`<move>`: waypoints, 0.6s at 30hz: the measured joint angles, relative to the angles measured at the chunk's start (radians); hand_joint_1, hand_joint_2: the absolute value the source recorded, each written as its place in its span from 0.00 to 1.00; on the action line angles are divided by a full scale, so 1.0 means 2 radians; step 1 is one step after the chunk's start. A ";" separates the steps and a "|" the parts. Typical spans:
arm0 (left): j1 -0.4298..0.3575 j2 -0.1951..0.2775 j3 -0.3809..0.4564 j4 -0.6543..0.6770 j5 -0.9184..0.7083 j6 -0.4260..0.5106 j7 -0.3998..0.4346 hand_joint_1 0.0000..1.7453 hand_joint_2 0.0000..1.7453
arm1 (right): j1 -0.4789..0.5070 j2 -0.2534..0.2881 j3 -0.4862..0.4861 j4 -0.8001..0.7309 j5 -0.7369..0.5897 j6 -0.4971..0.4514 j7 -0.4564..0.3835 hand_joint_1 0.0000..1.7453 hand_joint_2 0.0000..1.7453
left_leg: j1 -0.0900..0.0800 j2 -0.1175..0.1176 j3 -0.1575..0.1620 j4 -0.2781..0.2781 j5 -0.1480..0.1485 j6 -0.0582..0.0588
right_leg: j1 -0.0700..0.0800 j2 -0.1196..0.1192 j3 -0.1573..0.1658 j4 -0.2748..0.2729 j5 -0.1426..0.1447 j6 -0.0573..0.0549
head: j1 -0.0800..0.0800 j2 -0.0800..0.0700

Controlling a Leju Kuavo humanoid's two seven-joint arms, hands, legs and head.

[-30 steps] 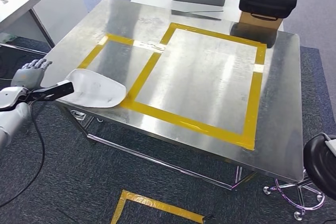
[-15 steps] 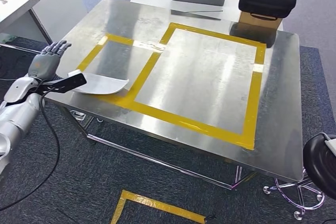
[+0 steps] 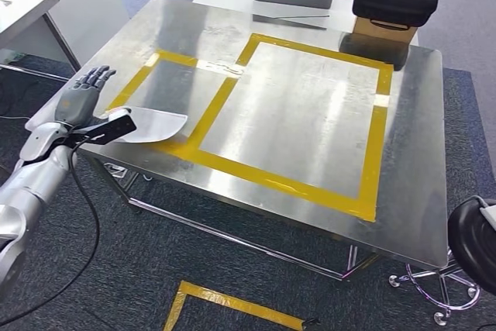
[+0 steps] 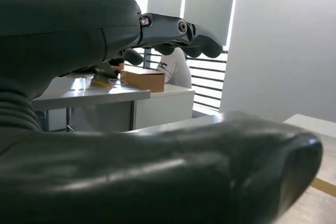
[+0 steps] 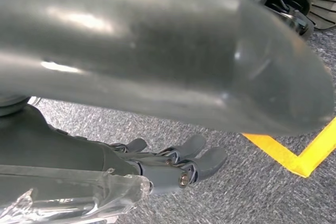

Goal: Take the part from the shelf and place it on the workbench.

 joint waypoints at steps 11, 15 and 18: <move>0.006 -0.001 0.001 -0.010 -0.001 0.004 0.003 0.00 0.00 | -0.001 0.000 0.000 0.000 0.000 0.000 0.000 0.00 0.00 | -0.004 0.002 0.002 -0.003 0.002 0.012 | -0.006 0.000 -0.001 0.002 -0.004 0.011 | 0.000 0.000; 0.007 -0.004 0.001 -0.012 -0.002 0.003 0.002 0.00 0.00 | -0.002 0.000 0.000 0.000 0.000 0.000 0.000 0.00 0.00 | -0.001 0.004 0.003 -0.007 0.005 0.015 | -0.007 -0.003 -0.042 0.103 -0.063 0.016 | 0.004 0.000; 0.010 -0.007 0.001 -0.012 -0.003 0.003 0.002 0.00 0.00 | -0.001 0.000 0.000 0.000 0.000 0.000 0.000 0.00 0.00 | 0.001 0.005 0.002 -0.006 0.007 0.012 | -0.008 -0.004 -0.049 0.128 -0.060 0.019 | 0.004 0.000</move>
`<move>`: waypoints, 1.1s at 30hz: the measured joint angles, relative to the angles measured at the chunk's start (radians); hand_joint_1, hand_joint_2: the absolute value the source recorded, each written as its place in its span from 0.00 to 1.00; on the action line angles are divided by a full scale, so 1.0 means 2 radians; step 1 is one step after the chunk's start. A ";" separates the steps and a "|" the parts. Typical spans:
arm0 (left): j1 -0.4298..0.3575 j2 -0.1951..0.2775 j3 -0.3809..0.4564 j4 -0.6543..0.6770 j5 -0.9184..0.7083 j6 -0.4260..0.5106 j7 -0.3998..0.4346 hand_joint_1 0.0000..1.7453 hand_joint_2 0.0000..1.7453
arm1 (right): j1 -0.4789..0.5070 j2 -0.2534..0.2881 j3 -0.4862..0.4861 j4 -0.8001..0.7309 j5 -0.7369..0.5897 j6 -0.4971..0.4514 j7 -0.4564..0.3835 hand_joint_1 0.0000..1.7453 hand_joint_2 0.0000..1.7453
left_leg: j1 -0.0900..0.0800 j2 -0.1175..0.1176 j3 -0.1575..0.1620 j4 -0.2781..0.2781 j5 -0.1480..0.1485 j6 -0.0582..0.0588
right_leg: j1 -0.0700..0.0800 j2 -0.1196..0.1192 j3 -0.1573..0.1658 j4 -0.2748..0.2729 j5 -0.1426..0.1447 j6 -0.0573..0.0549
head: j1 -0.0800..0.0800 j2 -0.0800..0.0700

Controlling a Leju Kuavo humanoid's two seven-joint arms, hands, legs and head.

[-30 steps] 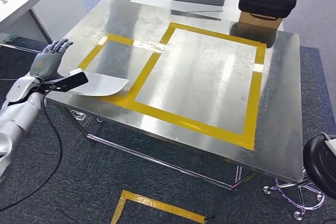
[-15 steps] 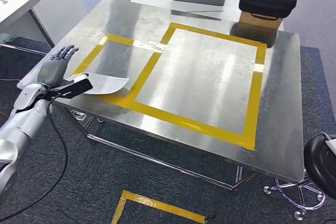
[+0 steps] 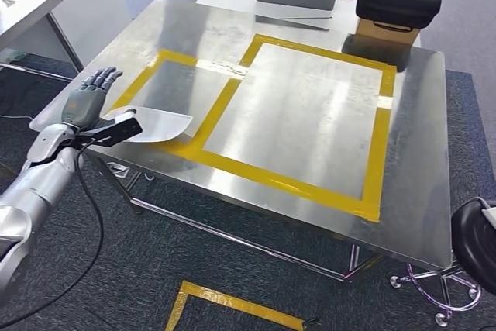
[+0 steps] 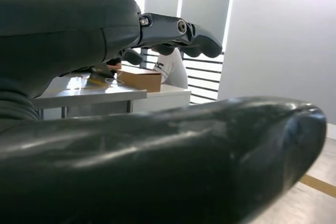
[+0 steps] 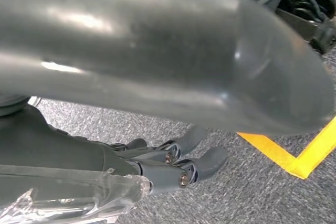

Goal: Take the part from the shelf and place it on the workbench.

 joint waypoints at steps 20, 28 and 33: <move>-0.002 0.001 0.000 -0.003 -0.006 -0.001 -0.002 0.00 0.00 | -0.005 0.000 0.000 0.000 -0.002 0.000 -0.001 0.00 0.00 | -0.001 -0.002 0.056 0.020 -0.060 -0.018 | 0.008 0.007 -0.005 -0.116 0.109 -0.028 | -0.006 0.000; -0.005 -0.005 -0.001 -0.004 -0.009 -0.003 0.001 0.00 0.00 | -0.001 0.000 0.000 0.000 -0.003 0.001 -0.001 0.00 0.00 | -0.005 0.001 0.028 0.003 -0.028 0.005 | 0.004 0.001 -0.041 -0.010 0.025 -0.008 | 0.000 0.000; -0.004 -0.006 -0.001 -0.004 -0.010 -0.003 0.002 0.00 0.00 | -0.004 0.000 0.000 0.000 -0.003 0.001 -0.001 0.00 0.00 | -0.006 0.000 -0.006 0.005 -0.001 -0.001 | 0.004 0.000 0.029 -0.045 0.046 -0.009 | 0.000 0.000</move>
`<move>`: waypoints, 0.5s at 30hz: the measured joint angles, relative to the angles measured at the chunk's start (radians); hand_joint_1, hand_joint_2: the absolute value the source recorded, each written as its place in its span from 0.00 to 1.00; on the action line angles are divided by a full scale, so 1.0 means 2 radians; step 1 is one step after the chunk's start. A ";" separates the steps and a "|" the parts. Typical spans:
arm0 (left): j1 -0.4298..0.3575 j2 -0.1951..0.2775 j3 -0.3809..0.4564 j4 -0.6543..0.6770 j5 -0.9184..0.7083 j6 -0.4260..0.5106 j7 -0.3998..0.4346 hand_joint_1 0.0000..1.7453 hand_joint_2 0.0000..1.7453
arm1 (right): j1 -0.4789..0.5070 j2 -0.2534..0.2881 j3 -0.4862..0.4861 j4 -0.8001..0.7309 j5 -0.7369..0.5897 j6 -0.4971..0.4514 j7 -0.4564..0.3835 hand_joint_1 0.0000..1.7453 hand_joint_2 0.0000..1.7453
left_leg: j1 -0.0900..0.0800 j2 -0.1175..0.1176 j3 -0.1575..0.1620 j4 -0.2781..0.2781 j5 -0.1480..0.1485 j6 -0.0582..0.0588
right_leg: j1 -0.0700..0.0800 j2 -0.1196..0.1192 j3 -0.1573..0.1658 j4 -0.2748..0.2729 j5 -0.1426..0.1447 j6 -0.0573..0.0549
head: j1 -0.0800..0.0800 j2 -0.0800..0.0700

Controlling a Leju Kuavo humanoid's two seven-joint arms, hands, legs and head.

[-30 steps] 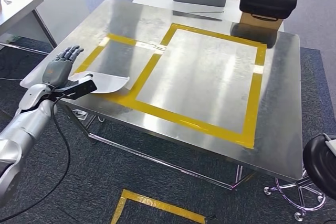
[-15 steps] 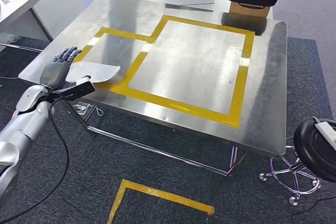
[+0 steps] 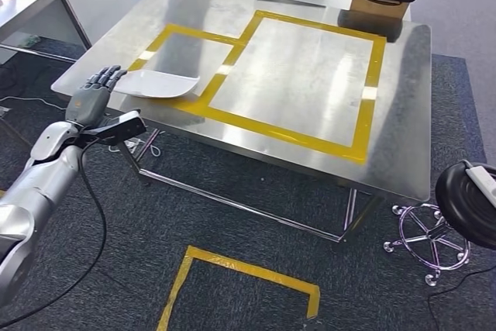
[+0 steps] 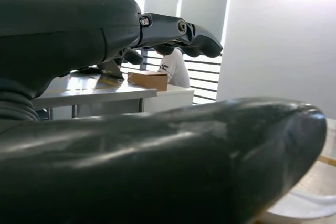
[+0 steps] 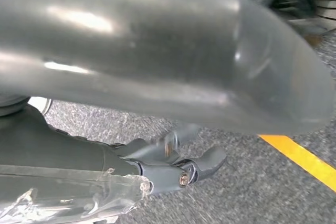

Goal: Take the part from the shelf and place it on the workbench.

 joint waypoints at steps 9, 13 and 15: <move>-0.006 -0.001 -0.001 0.002 -0.003 -0.002 0.001 0.00 0.00 | -0.003 0.000 0.000 0.000 -0.006 -0.003 0.000 0.00 0.00 | 0.003 0.000 -0.036 0.064 -0.051 -0.023 | 0.002 0.001 0.021 -0.078 0.020 -0.029 | -0.004 0.000; -0.006 -0.006 -0.002 0.003 -0.005 -0.004 0.003 0.00 0.00 | -0.002 0.000 0.000 0.000 -0.007 -0.005 0.000 0.00 0.00 | 0.004 0.000 -0.039 0.142 -0.066 -0.026 | 0.003 0.001 -0.008 -0.077 0.043 -0.029 | -0.005 0.000; -0.008 -0.008 -0.003 0.004 -0.005 -0.004 0.003 0.00 0.00 | -0.002 0.000 0.000 0.000 -0.008 -0.006 0.000 0.00 0.00 | 0.005 0.000 0.005 0.096 -0.047 -0.026 | 0.003 0.002 -0.021 -0.077 0.054 -0.025 | -0.005 0.000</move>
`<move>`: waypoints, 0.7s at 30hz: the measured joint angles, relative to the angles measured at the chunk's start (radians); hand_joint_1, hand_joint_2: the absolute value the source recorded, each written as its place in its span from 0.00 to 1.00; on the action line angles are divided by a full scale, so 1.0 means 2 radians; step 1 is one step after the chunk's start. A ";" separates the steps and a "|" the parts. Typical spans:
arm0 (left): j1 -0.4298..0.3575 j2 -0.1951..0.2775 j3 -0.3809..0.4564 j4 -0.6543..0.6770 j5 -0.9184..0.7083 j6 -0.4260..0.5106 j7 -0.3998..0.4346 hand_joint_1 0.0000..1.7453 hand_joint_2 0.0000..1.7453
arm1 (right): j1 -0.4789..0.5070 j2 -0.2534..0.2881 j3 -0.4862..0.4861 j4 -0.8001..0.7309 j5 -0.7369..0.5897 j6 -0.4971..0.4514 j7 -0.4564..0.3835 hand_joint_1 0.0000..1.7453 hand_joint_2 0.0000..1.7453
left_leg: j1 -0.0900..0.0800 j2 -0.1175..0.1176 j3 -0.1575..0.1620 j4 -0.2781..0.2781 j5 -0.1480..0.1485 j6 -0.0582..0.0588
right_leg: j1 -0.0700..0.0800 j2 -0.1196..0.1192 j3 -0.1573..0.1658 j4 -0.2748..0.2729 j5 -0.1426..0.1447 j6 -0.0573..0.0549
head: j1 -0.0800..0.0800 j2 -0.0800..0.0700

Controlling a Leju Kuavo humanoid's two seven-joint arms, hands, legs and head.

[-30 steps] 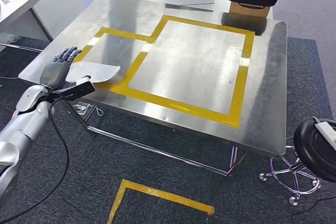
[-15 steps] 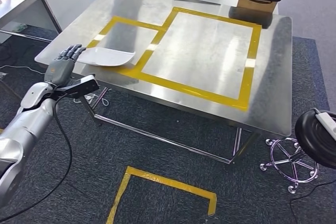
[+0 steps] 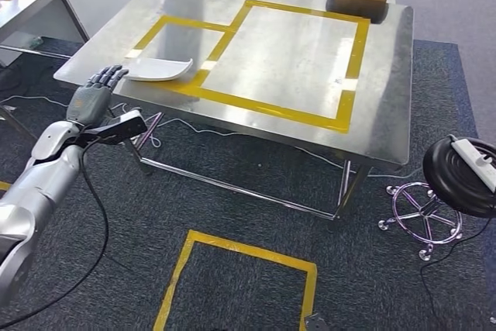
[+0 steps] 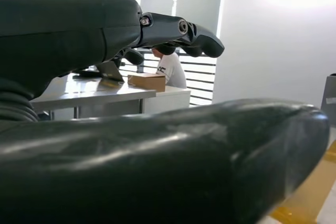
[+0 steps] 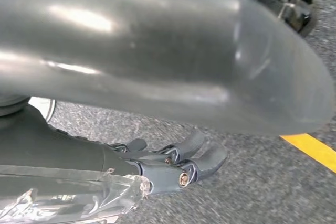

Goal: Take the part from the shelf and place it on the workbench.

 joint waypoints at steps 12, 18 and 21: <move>-0.005 -0.013 -0.002 0.002 0.000 -0.002 0.002 0.00 0.00 | 0.006 0.000 0.000 0.000 -0.005 -0.011 0.003 0.00 0.00 | -0.007 0.000 0.017 -0.097 0.030 0.034 | -0.001 -0.002 -0.050 0.144 -0.080 0.023 | 0.006 0.000; -0.005 -0.014 -0.002 0.003 0.000 -0.001 0.002 0.00 0.00 | 0.004 0.000 0.000 -0.001 -0.007 -0.012 0.003 0.00 0.00 | -0.006 0.001 -0.011 -0.098 0.060 0.024 | 0.006 -0.001 0.068 0.004 -0.057 0.011 | 0.006 0.000; -0.003 -0.014 -0.002 0.004 0.001 -0.001 0.003 0.00 0.00 | 0.004 -0.001 0.000 -0.001 -0.009 -0.012 0.002 0.00 0.00 | -0.003 0.001 -0.015 -0.106 0.070 0.014 | 0.008 -0.002 0.068 -0.014 -0.048 0.005 | 0.006 0.000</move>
